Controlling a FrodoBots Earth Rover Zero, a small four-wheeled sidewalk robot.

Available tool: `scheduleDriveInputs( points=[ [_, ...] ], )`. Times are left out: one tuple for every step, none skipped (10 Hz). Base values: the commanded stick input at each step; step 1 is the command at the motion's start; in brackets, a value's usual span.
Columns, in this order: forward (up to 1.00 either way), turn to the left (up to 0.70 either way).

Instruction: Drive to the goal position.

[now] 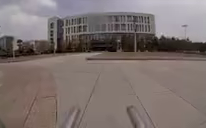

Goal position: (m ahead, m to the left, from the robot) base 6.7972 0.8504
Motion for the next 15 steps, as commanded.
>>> scheduleDriveInputs(
  points=[
    [0.69,0.00],
    [0.69,0.00],
    [0.69,0.00],
    [0.69,0.00],
    [0.69,0.00],
    [0.69,0.00],
    [0.69,0.00],
    [0.69,0.00],
    [0.69,0.00],
    [0.69,0.00],
    [0.70,0.00],
    [0.70,0.00],
    [0.70,0.00],
    [0.70,0.00],
    [0.70,0.00]
  ],
)
